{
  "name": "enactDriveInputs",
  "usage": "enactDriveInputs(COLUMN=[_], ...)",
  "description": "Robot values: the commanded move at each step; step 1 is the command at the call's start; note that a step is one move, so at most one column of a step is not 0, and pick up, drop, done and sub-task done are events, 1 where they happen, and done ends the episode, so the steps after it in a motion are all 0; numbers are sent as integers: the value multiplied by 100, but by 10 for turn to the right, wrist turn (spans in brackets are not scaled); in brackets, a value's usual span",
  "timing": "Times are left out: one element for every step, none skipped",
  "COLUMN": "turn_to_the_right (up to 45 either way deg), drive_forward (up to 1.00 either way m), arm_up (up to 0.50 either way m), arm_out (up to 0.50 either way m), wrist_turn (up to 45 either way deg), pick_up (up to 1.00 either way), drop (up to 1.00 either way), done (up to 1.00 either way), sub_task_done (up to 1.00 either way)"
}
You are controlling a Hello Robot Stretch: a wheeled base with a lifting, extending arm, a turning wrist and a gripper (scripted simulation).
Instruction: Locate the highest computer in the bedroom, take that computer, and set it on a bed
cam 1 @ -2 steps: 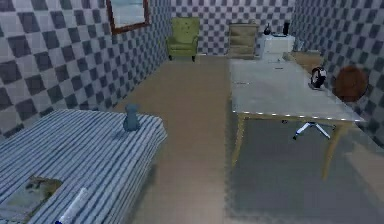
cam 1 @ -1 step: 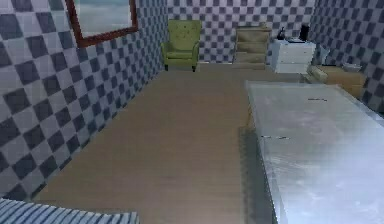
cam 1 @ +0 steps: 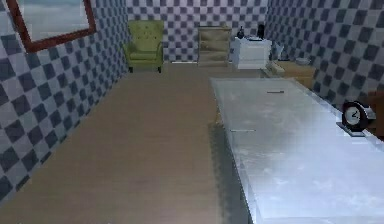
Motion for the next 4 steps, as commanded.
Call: enactDriveInputs(turn_to_the_right=[0,0,0,240], drive_forward=[35,100,100,0], arm_up=[0,0,0,0], arm_out=[0,0,0,0], wrist_turn=[0,0,0,0], pick_up=[0,0,0,0], drop=[0,0,0,0], done=[0,0,0,0], sub_task_done=[0,0,0,0])
